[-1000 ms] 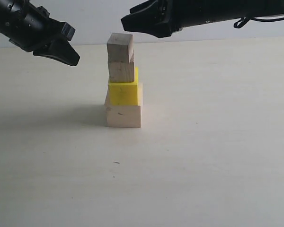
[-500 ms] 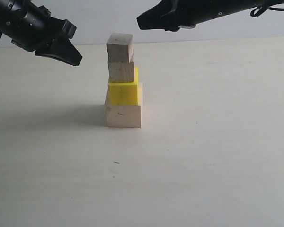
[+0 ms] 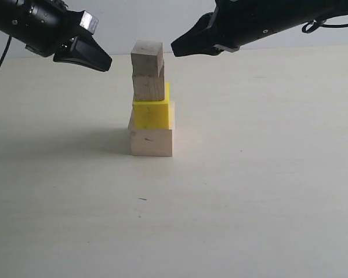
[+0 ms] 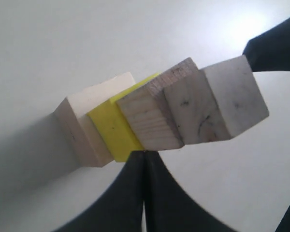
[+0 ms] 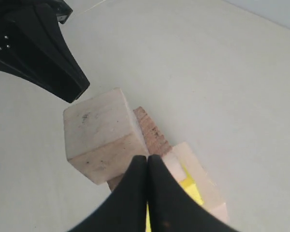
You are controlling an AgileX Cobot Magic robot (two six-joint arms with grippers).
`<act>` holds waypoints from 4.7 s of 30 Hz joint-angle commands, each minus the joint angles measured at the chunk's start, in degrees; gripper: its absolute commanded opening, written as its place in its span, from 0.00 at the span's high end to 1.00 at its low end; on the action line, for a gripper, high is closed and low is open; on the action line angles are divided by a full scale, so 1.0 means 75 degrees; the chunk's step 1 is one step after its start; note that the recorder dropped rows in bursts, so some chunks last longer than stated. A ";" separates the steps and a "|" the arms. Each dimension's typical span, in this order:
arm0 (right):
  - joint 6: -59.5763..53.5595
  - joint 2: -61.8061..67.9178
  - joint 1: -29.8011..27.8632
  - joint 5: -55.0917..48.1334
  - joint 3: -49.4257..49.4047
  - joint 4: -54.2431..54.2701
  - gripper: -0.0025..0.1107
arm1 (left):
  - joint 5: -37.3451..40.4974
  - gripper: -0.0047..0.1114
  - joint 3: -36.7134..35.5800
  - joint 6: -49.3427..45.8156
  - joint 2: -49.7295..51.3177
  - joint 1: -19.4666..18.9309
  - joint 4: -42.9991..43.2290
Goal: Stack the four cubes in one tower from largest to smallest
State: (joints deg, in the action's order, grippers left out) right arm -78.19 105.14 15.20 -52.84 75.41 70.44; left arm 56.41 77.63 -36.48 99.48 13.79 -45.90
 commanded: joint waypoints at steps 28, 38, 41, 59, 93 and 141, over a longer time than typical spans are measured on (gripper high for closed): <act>-0.0319 0.0127 0.0022 -0.0286 0.0070 0.0614 0.98 | -0.0025 0.96 -0.0019 -0.0130 -0.0060 0.0015 -0.0194; -0.0359 0.0127 0.0022 -0.0197 0.0070 0.0719 0.98 | -0.0025 0.96 -0.0019 -0.0130 -0.0060 0.0015 -0.0194; -0.0359 0.0127 0.0022 -0.0218 0.0070 0.0719 0.98 | -0.0025 0.96 -0.0019 -0.0130 -0.0060 0.0015 -0.0194; -0.0360 0.0468 0.0022 -0.0306 0.0070 0.0928 0.98 | -0.0055 0.96 -0.0019 -0.0177 -0.0060 0.0015 -0.0194; 0.0241 -0.0035 0.0144 0.0348 0.0070 0.0205 0.98 | -0.0197 0.96 -0.0019 -0.0801 0.0031 0.0299 -0.1155; 0.0558 -0.0035 0.0465 -0.0060 0.0070 -0.0427 0.98 | -0.0345 0.96 -0.0019 -0.0891 0.0299 0.0299 -0.1373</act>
State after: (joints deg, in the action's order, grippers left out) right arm -74.75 105.37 18.58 -55.00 75.53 68.46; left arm 53.50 77.63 -42.92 101.73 15.81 -54.98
